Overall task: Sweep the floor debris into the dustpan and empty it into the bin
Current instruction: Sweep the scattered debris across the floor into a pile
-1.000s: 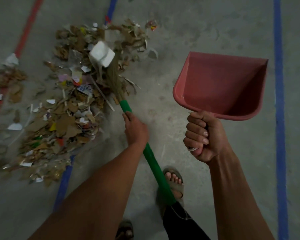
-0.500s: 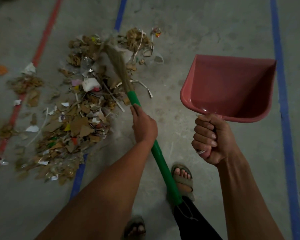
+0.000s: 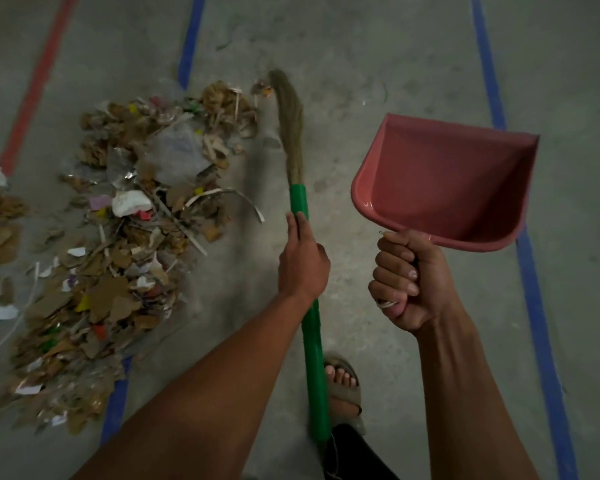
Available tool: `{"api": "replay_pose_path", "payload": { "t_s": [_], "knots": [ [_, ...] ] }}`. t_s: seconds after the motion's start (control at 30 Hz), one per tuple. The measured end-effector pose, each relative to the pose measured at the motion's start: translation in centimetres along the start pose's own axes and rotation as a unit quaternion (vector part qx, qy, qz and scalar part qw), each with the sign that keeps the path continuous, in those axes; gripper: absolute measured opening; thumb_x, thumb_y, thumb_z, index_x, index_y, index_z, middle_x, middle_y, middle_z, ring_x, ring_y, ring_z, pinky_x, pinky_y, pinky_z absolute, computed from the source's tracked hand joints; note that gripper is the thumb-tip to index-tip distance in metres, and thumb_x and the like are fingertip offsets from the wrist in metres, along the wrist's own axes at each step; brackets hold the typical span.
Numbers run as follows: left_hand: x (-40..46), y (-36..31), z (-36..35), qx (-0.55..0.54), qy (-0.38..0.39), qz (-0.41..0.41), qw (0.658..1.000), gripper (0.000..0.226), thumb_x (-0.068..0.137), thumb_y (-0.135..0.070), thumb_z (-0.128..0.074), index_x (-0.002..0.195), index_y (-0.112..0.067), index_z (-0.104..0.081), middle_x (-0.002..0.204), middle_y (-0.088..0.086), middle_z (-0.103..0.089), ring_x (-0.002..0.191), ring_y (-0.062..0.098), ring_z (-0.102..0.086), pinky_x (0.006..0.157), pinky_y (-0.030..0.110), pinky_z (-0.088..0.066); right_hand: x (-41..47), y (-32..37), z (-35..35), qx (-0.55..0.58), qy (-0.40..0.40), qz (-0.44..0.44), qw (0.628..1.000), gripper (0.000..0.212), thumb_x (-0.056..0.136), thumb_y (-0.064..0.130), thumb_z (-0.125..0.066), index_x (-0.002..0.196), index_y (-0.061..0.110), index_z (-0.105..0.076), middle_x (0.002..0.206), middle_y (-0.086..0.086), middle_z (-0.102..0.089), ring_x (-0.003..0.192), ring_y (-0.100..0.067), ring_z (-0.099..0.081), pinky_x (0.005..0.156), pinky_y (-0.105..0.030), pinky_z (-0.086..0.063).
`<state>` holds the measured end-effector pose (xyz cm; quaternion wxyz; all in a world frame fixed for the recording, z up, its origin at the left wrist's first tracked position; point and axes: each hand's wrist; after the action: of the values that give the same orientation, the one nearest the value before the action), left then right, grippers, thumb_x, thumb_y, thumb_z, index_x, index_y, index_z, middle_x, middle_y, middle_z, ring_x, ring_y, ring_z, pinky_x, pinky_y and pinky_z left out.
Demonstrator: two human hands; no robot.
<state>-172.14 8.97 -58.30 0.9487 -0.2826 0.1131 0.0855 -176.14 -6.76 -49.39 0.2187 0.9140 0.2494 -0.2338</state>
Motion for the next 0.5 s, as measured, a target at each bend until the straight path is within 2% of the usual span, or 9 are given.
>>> {"api": "replay_pose_path", "payload": {
  "t_s": [0.1,0.2,0.33,0.4,0.5],
  "knots": [
    [3.9,-3.1,-2.0,0.03,0.023,-0.058,0.998,0.071,0.104,-0.01,-0.047,0.165,-0.013,-0.011,0.173,0.004,-0.001,0.114,0.028,-0.062,0.08,0.028,-0.042,1.2,3.0,1.0,0.007,-0.008,0.009,1.0,0.041,0.096,0.019,-0.044,0.057,0.023,-0.032,0.039,0.009,-0.023,0.027,-0.005,-0.019,0.035,-0.018,-0.012],
    [9.0,-6.5,-4.6,0.058,0.046,-0.11,0.991,0.074,0.101,-0.003,-0.049,0.164,-0.014,-0.012,0.173,0.007,-0.003,0.103,0.026,-0.065,0.075,0.03,-0.048,2.4,5.7,2.1,0.025,-0.011,0.022,0.999,0.042,0.097,0.019,-0.044,0.057,0.024,-0.032,0.04,0.009,-0.022,0.03,-0.006,-0.012,0.036,-0.019,-0.01],
    [16.2,-10.2,-8.1,0.088,0.094,-0.135,0.982,0.072,0.098,0.001,-0.049,0.162,-0.011,-0.017,0.171,0.012,-0.008,0.117,0.035,-0.062,0.094,0.045,-0.055,4.3,8.5,3.6,0.039,0.001,0.028,0.999,0.041,0.095,0.019,-0.048,0.059,0.025,-0.029,0.042,0.01,-0.018,0.031,-0.006,-0.013,0.035,-0.019,-0.011],
    [19.0,-11.3,-9.3,0.101,0.121,-0.127,0.979,0.066,0.098,-0.002,-0.05,0.159,-0.008,-0.025,0.169,0.016,-0.017,0.125,0.038,-0.058,0.101,0.048,-0.052,5.0,9.4,4.2,0.039,-0.003,0.029,0.999,0.041,0.094,0.019,-0.049,0.059,0.025,-0.029,0.043,0.01,-0.017,0.031,-0.006,-0.012,0.036,-0.019,-0.011],
    [20.7,-10.9,-9.7,0.109,0.136,-0.036,0.984,0.057,0.1,-0.015,-0.054,0.153,-0.002,-0.038,0.155,0.02,-0.04,0.129,0.038,-0.054,0.103,0.045,-0.048,5.7,10.1,4.7,0.038,-0.01,0.026,0.999,0.04,0.093,0.019,-0.049,0.059,0.024,-0.03,0.043,0.01,-0.017,0.031,-0.006,-0.012,0.037,-0.019,-0.01]
  ]
}}
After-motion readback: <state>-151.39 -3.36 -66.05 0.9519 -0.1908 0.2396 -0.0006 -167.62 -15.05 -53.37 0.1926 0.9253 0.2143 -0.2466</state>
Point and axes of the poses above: each hand's wrist, its own x-axis towards the middle knuckle, its own z-axis out of the back of the hand, y = z × x
